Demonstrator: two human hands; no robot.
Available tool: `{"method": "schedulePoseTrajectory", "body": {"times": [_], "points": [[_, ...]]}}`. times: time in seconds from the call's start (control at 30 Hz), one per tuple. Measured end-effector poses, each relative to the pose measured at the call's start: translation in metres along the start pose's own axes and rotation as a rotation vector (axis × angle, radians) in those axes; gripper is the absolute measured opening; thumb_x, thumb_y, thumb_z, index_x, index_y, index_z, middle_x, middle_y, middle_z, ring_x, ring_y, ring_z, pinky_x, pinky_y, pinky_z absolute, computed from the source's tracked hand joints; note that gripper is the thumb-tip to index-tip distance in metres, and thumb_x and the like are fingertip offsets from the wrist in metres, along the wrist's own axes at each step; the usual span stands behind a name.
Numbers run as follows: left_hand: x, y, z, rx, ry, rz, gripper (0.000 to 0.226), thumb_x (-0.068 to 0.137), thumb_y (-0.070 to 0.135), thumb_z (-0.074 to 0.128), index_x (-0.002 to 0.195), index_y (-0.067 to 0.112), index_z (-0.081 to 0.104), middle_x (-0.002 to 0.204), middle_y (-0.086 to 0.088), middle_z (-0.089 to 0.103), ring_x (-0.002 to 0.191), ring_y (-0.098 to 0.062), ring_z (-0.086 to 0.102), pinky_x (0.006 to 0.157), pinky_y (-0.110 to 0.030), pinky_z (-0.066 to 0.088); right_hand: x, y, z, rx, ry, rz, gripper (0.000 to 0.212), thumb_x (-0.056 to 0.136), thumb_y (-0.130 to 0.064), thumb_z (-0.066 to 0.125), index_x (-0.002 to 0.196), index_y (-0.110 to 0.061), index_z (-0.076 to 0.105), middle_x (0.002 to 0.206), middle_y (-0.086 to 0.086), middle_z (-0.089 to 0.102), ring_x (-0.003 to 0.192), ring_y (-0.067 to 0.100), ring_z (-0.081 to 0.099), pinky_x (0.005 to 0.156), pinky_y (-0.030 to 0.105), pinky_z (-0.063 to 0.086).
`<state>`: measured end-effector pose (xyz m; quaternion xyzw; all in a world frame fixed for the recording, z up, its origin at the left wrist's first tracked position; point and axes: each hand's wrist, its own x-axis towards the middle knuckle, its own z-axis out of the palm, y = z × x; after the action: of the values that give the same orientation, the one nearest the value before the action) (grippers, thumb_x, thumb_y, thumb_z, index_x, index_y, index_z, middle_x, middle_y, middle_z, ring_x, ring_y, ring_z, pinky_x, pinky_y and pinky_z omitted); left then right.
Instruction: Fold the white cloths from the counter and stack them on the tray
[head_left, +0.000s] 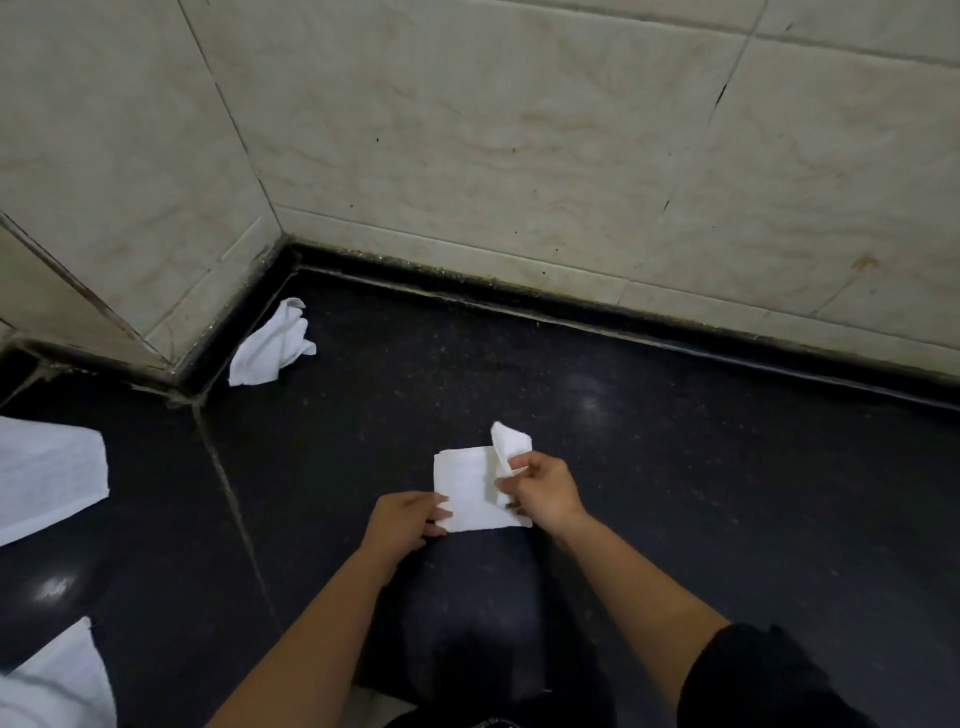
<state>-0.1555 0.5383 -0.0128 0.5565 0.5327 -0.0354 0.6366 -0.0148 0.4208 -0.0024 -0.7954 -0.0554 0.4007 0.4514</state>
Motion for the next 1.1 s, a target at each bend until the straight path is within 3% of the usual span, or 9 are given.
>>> {"method": "schedulePoseTrajectory", "body": {"times": [0.23,0.33,0.47,0.53,0.6,0.7,0.83,1.1], "points": [[0.003,0.001,-0.007,-0.097,-0.047,-0.073,0.028,0.1,0.029,0.047,0.1,0.014,0.07,0.088,-0.002,0.074,0.069,-0.014,0.067,0.059,-0.021,0.041,0.002,0.005,0.038,-0.204,-0.067,-0.078,0.018,0.086,-0.008,0.067,0.103,-0.011,0.064,0.07,-0.003,0.061,0.061,0.011,0.062,0.077,0.034,0.058],[0.005,0.001,-0.009,-0.1,-0.06,-0.079,0.031,0.1,0.03,0.046,0.103,0.01,0.069,0.091,-0.005,0.074,0.067,-0.014,0.066,0.052,-0.019,0.039,0.004,0.007,0.046,-0.243,-0.092,-0.088,0.024,0.087,-0.011,0.066,0.11,-0.01,0.064,0.075,-0.003,0.06,0.064,0.011,0.061,0.077,0.03,0.056],[0.005,0.003,-0.009,-0.081,-0.04,-0.077,0.034,0.1,0.033,0.046,0.101,0.008,0.069,0.088,-0.008,0.072,0.065,-0.015,0.066,0.051,-0.02,0.039,0.003,0.008,0.046,-0.292,-0.228,-0.062,0.037,0.085,-0.011,0.065,0.121,-0.012,0.062,0.09,0.002,0.064,0.084,0.014,0.062,0.074,0.021,0.05],[0.005,0.004,-0.008,-0.064,-0.032,-0.066,0.033,0.097,0.037,0.052,0.097,0.009,0.068,0.088,-0.009,0.073,0.065,-0.016,0.068,0.051,-0.021,0.041,0.003,0.007,0.042,-0.256,-0.26,-0.02,0.037,0.084,-0.007,0.061,0.121,-0.012,0.063,0.098,0.007,0.066,0.081,0.013,0.064,0.067,0.021,0.052],[0.007,0.003,-0.006,-0.005,-0.023,-0.019,0.032,0.09,0.04,0.063,0.097,0.009,0.069,0.086,-0.008,0.073,0.065,-0.016,0.069,0.05,-0.021,0.042,0.002,0.004,0.036,-0.182,-0.237,0.009,0.032,0.084,-0.002,0.057,0.114,-0.01,0.066,0.096,0.009,0.066,0.072,0.011,0.063,0.057,0.02,0.05],[0.008,0.001,-0.003,0.096,0.014,0.021,0.025,0.082,0.025,0.075,0.101,0.011,0.066,0.079,-0.007,0.07,0.065,-0.018,0.07,0.05,-0.021,0.043,0.006,0.006,0.02,-0.122,-0.132,0.001,0.022,0.085,0.001,0.057,0.103,-0.007,0.068,0.084,0.005,0.066,0.067,0.011,0.062,0.056,0.019,0.047],[0.006,0.001,-0.004,0.11,0.041,0.029,0.022,0.083,0.015,0.073,0.102,0.012,0.064,0.08,-0.01,0.071,0.066,-0.019,0.069,0.052,-0.022,0.047,0.014,0.013,0.005,-0.132,-0.05,-0.021,0.026,0.087,0.001,0.056,0.109,-0.006,0.067,0.083,0.004,0.067,0.072,0.014,0.064,0.068,0.024,0.053],[0.008,-0.005,-0.006,0.154,0.058,0.073,0.021,0.081,0.011,0.075,0.098,0.009,0.063,0.083,-0.009,0.068,0.064,-0.019,0.066,0.057,-0.029,0.057,0.029,0.009,0.01,-0.117,-0.049,0.068,0.029,0.091,0.005,0.044,0.107,-0.011,0.062,0.087,0.006,0.065,0.077,0.017,0.062,0.06,0.022,0.049]]}}
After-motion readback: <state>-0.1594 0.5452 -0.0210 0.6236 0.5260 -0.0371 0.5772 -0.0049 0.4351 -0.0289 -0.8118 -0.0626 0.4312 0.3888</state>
